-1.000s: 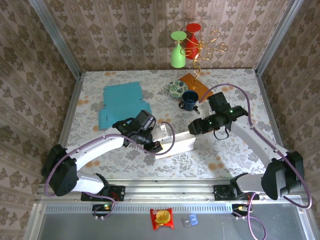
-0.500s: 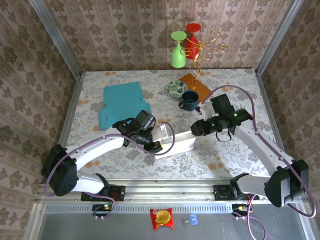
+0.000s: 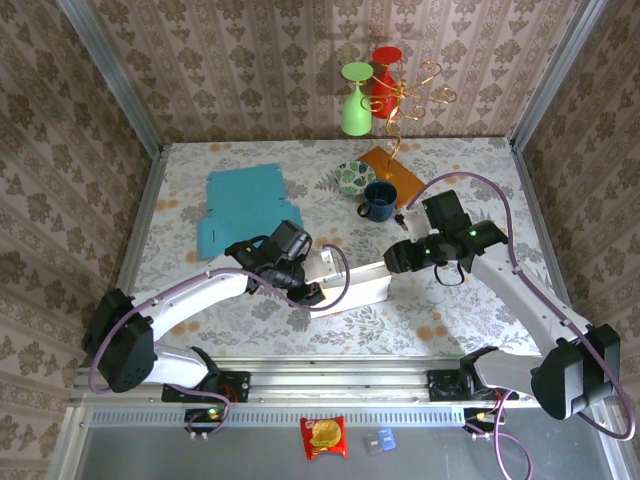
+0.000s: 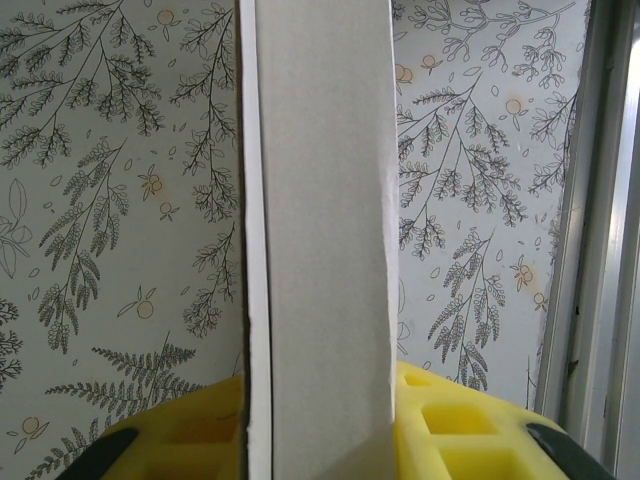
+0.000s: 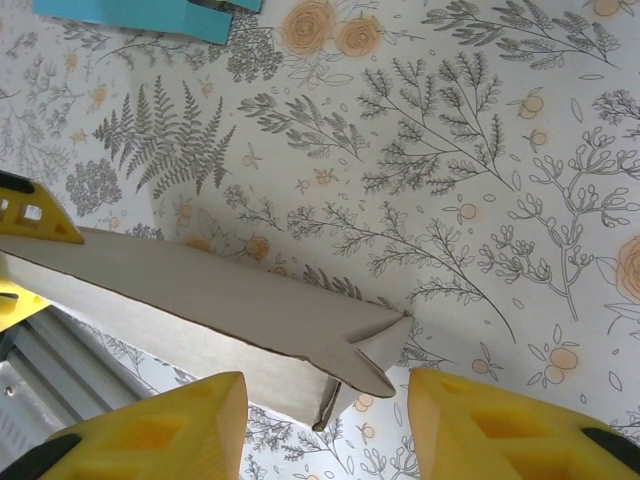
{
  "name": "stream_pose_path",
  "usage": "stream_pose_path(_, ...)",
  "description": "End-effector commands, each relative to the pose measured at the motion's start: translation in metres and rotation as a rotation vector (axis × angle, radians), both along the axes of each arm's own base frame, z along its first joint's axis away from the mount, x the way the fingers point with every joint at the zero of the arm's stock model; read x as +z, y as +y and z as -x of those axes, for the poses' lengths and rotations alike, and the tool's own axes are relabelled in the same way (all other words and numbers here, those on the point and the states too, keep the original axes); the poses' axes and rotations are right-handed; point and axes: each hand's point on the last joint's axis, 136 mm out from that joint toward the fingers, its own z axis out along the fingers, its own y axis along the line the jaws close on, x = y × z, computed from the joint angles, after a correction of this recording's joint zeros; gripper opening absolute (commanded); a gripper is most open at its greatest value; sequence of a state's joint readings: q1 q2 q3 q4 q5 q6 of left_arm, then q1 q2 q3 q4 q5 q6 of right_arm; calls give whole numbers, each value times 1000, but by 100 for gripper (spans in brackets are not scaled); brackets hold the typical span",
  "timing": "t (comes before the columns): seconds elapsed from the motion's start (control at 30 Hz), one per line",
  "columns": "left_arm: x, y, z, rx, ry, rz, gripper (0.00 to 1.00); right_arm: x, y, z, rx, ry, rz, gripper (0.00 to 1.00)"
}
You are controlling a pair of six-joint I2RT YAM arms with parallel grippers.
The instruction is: Fold the paper box
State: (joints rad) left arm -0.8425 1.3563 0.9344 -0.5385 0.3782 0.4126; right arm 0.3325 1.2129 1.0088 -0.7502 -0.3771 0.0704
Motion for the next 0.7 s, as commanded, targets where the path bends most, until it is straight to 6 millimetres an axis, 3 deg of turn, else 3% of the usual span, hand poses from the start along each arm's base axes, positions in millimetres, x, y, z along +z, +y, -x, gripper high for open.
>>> stream_pose_path(0.0, 3, 3, 2, -17, -4, 2, 27, -1, 1, -7, -4, 5, 11, 48)
stream_pose_path(0.23, 4, 3, 2, -13, -6, 3, 27, -4, 11, 4, 22, 53, -54, 39)
stream_pose_path(0.67, 5, 2, 2, -15, -8, 4, 27, -7, 6, 7, 6, 48, -26, 24)
